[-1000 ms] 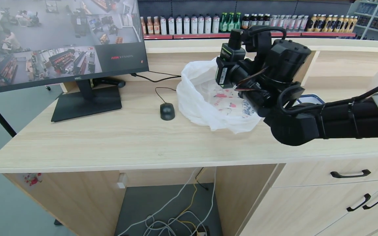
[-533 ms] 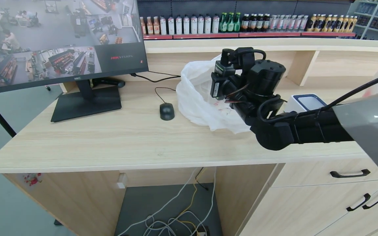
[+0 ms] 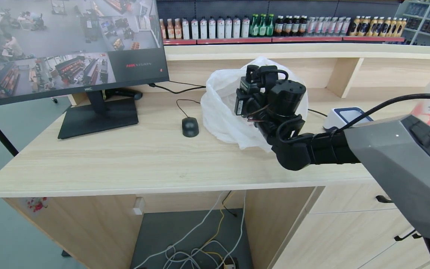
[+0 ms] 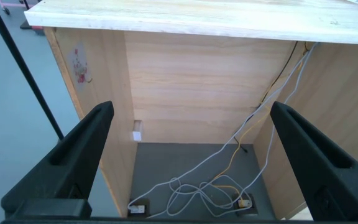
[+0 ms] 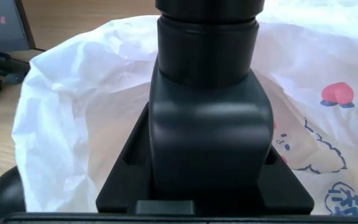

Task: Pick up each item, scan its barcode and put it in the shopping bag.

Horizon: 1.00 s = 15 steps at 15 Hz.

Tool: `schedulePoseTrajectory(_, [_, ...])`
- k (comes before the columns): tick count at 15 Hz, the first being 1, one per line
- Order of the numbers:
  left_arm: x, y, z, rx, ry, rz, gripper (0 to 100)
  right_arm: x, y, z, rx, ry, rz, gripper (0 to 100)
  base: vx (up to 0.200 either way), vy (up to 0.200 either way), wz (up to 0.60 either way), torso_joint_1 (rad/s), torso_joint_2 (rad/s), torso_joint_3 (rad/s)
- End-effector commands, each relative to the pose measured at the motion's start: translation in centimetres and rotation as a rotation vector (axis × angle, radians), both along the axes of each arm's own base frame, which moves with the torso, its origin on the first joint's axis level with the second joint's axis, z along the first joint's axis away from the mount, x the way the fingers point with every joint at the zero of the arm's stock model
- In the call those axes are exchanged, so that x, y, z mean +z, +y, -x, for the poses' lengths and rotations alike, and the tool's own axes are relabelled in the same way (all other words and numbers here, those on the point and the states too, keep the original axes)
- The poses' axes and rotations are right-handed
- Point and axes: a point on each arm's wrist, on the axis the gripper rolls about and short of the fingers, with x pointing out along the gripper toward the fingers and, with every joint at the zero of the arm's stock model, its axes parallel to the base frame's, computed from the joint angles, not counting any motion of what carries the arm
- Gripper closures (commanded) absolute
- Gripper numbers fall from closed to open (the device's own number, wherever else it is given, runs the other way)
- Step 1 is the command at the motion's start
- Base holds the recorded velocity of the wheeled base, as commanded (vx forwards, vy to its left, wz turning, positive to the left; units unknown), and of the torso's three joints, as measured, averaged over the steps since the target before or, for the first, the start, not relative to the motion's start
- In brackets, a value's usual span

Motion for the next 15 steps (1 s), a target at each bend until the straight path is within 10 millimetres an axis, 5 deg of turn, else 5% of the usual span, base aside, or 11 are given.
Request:
schedulePoseTrajectory(1, [0.0, 0.0, 0.0, 0.000, 0.000, -0.001, 0, -1.1, 0.0, -1.2, -0.013, 0.004, 0.003, 100, 0.000, 0.000, 0.00, 0.000, 0.00, 0.000])
schedulePoseTrajectory(15, [0.0, 0.0, 0.0, 0.000, 0.000, -0.001, 0, -3.6, 0.6, -2.2, -0.004, 0.061, 0.001, 100, 0.000, 0.000, 0.00, 0.000, 0.00, 0.000])
